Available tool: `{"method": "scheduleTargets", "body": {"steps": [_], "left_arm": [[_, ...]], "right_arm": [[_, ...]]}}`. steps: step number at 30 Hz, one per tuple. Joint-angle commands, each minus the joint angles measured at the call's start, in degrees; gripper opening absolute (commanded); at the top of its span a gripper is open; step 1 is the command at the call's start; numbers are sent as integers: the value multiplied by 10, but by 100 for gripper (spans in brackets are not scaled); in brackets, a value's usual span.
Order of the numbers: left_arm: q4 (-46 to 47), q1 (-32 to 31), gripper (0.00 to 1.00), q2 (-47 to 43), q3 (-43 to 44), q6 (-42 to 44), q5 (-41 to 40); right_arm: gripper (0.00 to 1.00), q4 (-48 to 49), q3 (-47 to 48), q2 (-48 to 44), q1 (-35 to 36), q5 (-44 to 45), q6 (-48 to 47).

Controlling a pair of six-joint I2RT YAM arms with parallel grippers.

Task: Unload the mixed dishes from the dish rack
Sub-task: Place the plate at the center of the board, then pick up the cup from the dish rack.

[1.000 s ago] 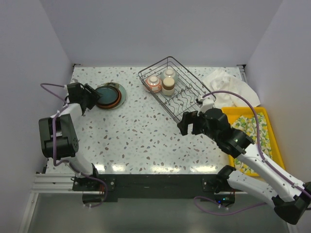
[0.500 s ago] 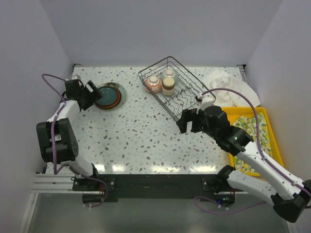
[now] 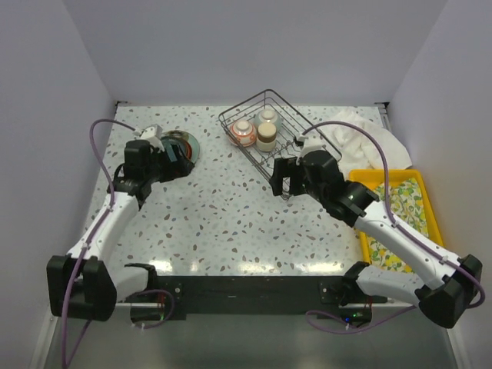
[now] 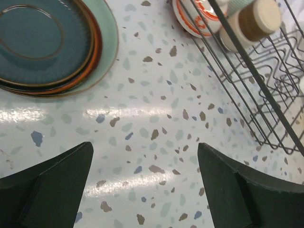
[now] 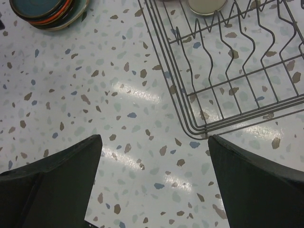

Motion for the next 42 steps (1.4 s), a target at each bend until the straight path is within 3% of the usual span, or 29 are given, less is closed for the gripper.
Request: {"method": "scheduleTargets", "body": {"steps": [1,4,12,24,29,42], "left_arm": [[-15,-73,99,-77,-25,47,-37],[-22,-105,100,-117,-45,62,-42],[-51,-107,100,-177,-67,76,-16],[-60,-107,100,-336,-127,-20,-84],[-102,-107,100,-350,-110,-23,-99],[-58,-109,100,-303,-96,-4,-50]], "right_arm": [[99,48,51,46,-3,63,2],[98,52,79,92,-11,81,-16],[99,55,181,213,-71,35,-78],[98,144,300,408,-111,1,-167],[98,133,352,472,-114,-4,-182],[98,164,412,581,-115,28,-209]]}}
